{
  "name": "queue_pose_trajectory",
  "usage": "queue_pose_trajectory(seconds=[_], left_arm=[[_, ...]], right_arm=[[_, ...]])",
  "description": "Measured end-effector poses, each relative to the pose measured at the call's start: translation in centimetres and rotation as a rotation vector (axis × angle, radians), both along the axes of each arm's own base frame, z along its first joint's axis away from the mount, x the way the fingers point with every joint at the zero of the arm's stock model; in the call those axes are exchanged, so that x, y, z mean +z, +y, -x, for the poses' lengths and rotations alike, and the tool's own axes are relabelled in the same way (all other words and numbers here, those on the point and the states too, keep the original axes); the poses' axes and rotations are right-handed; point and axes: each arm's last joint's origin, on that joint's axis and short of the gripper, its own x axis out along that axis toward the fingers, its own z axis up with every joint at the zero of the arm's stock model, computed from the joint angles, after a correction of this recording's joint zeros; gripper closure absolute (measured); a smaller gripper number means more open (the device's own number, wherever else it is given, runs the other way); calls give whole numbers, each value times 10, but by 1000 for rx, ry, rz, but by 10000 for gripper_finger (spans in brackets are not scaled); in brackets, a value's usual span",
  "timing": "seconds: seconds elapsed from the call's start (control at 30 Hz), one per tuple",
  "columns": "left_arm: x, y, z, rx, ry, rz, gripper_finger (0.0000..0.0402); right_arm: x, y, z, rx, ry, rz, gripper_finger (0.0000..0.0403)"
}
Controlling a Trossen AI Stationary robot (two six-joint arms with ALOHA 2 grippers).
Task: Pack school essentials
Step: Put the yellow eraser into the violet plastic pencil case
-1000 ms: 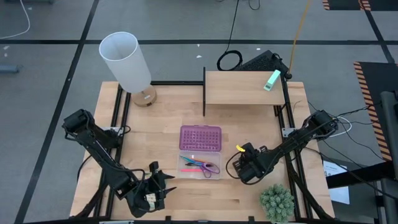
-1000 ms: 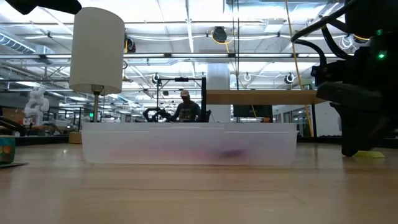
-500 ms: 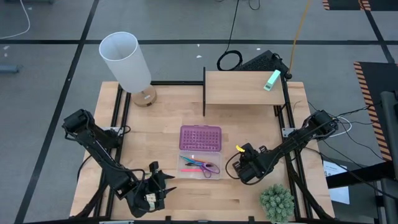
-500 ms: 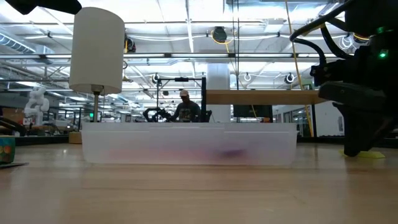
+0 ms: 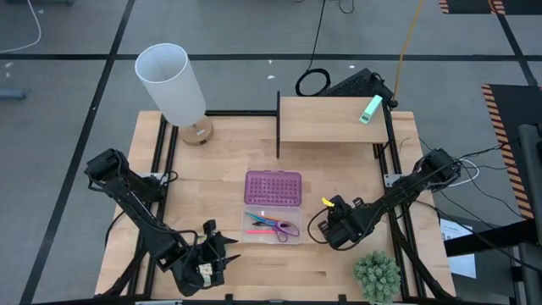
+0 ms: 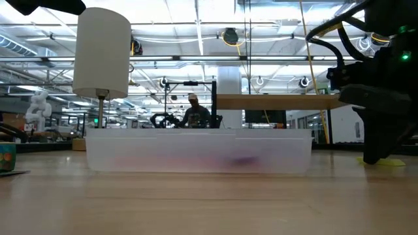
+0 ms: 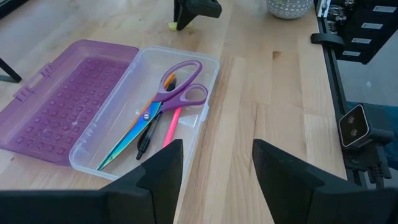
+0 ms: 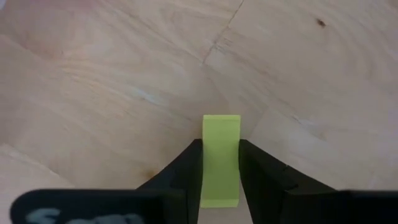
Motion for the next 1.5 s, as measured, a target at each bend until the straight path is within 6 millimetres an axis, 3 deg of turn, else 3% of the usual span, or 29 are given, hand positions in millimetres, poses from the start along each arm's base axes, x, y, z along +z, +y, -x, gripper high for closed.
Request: queue_pose_trajectory(seconds=[0.3, 0.8, 1.07, 1.5], left_arm=[[0, 0, 0, 0, 0, -2, 204], [0, 0, 0, 0, -1, -1, 204], [0, 0, 0, 1, -1, -1, 204], [0, 1, -1, 5, -1, -3, 204]], right_arm=[[28, 1, -4, 115, -179, -23, 312], [72, -6, -35, 345, -550, -41, 312], [80, -11, -46, 412, -628, -29, 312], [83, -33, -58, 612, -588, 74, 312]])
